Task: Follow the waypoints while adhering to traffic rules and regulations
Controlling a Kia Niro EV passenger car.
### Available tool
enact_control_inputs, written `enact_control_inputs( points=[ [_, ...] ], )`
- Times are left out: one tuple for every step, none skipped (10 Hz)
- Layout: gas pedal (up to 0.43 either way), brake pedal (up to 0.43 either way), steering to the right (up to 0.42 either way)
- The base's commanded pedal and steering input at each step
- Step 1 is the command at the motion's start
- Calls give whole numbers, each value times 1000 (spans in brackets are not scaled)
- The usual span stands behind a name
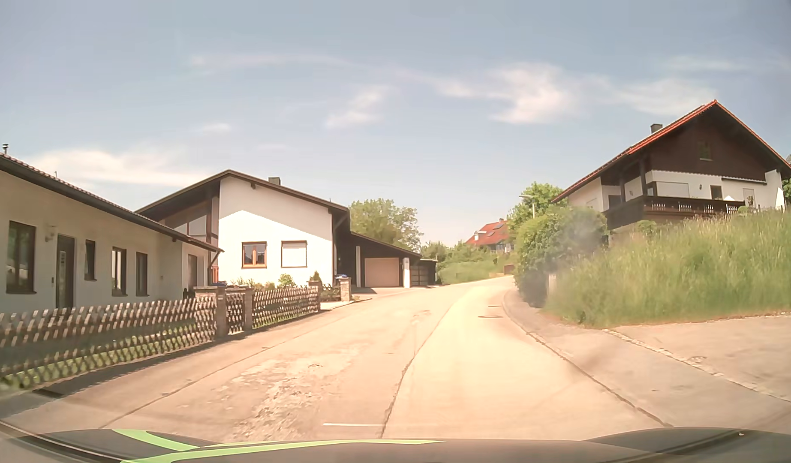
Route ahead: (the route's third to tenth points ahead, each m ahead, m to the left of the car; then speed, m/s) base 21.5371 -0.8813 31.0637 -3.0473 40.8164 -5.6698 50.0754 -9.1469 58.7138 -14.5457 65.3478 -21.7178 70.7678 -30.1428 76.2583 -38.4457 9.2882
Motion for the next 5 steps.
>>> enact_control_inputs(
  points=[
    [118,0,31],
    [110,0,31],
    [110,0,31],
    [110,0,31],
    [110,0,31]
  ],
)
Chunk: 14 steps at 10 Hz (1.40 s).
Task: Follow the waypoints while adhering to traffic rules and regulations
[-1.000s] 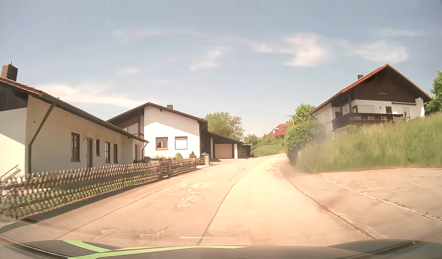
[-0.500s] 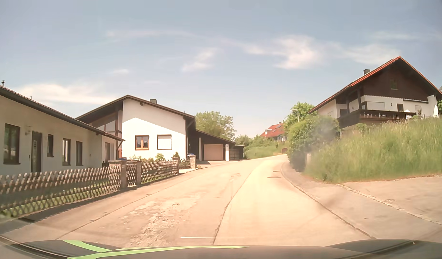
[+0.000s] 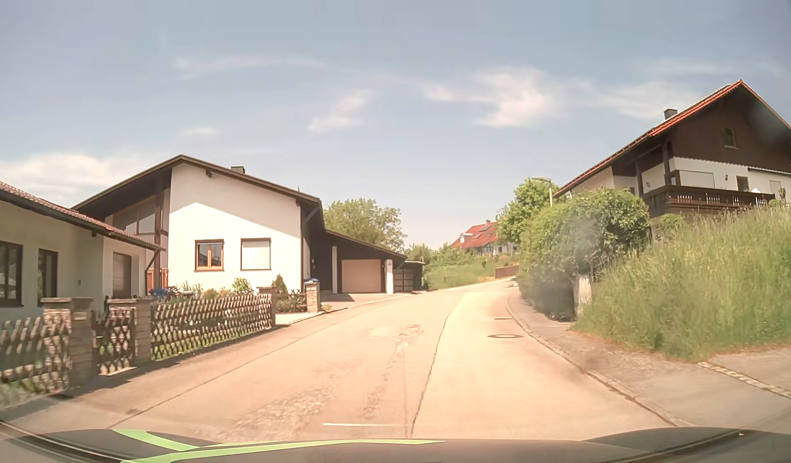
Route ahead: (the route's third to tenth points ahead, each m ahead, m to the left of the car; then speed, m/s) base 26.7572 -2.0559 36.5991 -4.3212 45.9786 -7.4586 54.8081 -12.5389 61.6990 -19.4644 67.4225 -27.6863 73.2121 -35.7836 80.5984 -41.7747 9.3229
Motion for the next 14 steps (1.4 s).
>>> enact_control_inputs(
  points=[
    [110,0,31],
    [110,0,31],
    [110,0,31],
    [110,0,31],
    [110,0,31],
    [98,0,31],
    [98,0,31],
    [67,0,31],
    [0,0,31],
    [0,0,31],
    [0,0,31],
    [0,0,31],
    [0,0,30],
    [0,0,31]
  ],
)
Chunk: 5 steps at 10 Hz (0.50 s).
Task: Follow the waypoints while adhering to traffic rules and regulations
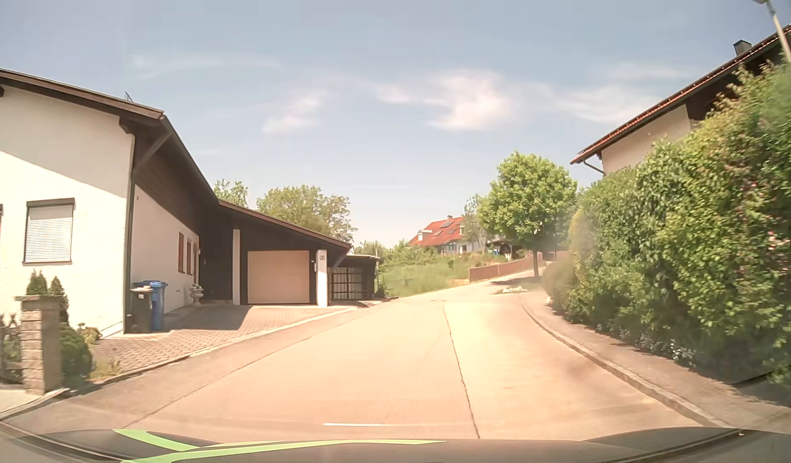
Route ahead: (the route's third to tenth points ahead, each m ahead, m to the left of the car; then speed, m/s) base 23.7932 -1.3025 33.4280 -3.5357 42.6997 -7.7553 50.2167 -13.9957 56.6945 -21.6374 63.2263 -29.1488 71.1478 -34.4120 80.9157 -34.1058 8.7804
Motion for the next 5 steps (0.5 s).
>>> enact_control_inputs(
  points=[
    [0,0,30],
    [20,0,30],
    [59,0,30],
    [67,0,30],
    [67,0,30]
  ],
)
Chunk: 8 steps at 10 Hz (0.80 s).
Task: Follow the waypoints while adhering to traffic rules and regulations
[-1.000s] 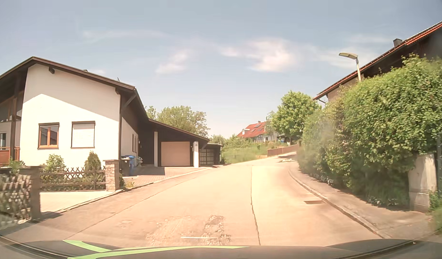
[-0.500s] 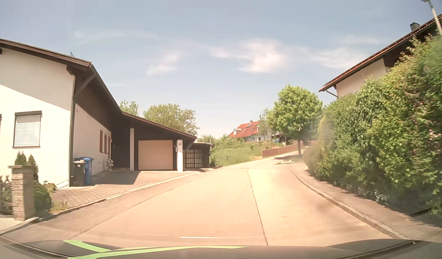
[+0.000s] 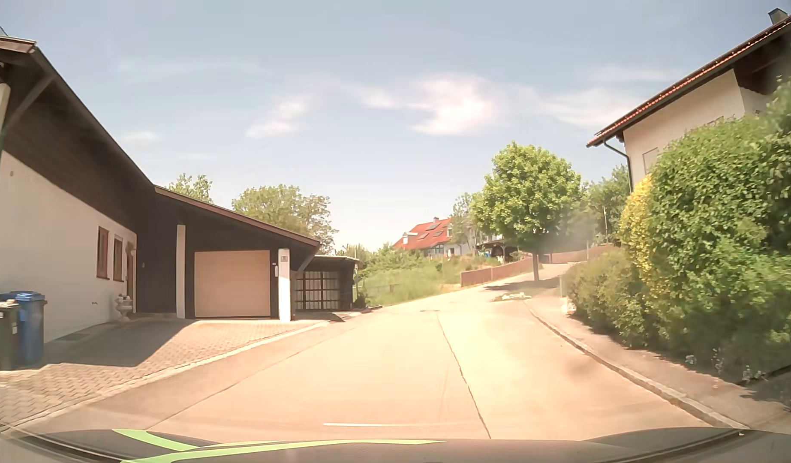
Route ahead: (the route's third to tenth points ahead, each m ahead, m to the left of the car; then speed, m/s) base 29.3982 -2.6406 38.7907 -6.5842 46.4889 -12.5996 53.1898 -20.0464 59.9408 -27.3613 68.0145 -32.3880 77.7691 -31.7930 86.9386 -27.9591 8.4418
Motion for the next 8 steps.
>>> enact_control_inputs(
  points=[
    [67,0,30],
    [67,0,30],
    [79,0,29],
    [87,0,29],
    [87,0,29],
    [87,0,29],
    [87,0,29],
    [87,0,29]
  ],
)
